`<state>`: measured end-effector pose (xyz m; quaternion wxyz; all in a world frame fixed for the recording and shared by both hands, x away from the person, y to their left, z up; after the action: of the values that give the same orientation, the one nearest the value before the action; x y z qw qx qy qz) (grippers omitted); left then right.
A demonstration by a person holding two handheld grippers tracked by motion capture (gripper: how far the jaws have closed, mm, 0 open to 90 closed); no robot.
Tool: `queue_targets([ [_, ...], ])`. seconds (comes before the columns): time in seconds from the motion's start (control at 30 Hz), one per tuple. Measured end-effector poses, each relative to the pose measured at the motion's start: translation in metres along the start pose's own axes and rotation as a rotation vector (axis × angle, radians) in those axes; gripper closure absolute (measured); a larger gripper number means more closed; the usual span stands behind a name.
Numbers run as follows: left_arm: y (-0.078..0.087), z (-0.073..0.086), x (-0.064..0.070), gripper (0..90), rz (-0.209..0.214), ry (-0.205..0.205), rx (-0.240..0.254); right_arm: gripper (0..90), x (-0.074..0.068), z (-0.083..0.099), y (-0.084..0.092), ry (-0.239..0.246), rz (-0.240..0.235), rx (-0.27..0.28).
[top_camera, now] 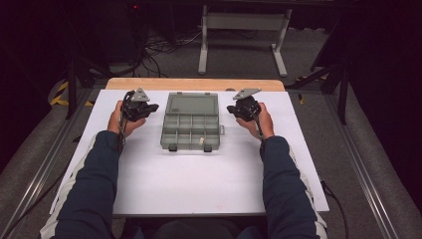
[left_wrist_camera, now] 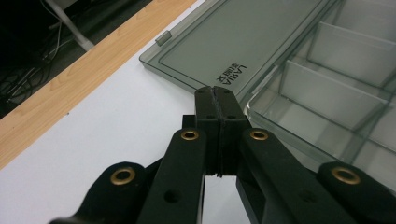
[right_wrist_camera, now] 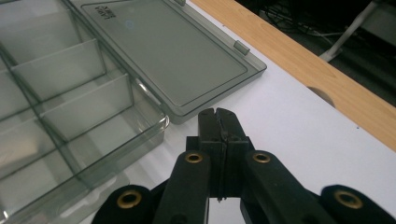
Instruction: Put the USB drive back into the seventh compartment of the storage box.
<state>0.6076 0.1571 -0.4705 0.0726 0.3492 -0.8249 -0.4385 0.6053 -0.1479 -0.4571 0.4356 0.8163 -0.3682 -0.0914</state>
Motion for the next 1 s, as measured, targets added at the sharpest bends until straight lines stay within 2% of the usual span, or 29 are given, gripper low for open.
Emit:
queue_targets([
  [0.3, -0.013, -0.009, -0.003, 90.0, -0.004, 0.002, -0.009, 90.0, 0.012, -0.007, -0.017, -0.044, 0.014, -0.043],
  [0.43, -0.02, -0.009, -0.006, 90.0, -0.009, 0.004, -0.023, 90.0, 0.013, -0.01, -0.024, -0.048, 0.014, -0.051],
  [0.57, -0.027, -0.007, -0.007, 90.0, 0.003, 0.02, -0.035, 90.0, 0.01, -0.014, -0.033, -0.047, 0.008, -0.067],
  [0.87, -0.039, -0.006, -0.01, 90.0, -0.001, 0.038, -0.069, 90.0, 0.012, -0.014, -0.042, -0.044, 0.008, -0.096],
  [1.0, -0.042, -0.008, -0.009, 90.0, -0.003, 0.03, -0.076, 90.0, 0.013, -0.012, -0.047, -0.043, 0.008, -0.118],
])
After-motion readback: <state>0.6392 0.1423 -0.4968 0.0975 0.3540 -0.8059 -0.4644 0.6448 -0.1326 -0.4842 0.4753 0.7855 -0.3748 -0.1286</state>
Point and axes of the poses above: each handheld gripper's, and its own axes: y roughly backward along the jaws, z roughly out of its underside, x roughly to its right, the point moved 9 cm from there along -y, roughly forward along the jaws, and after that the axes turned 13 degrees about -x, right-handed, at the moved point
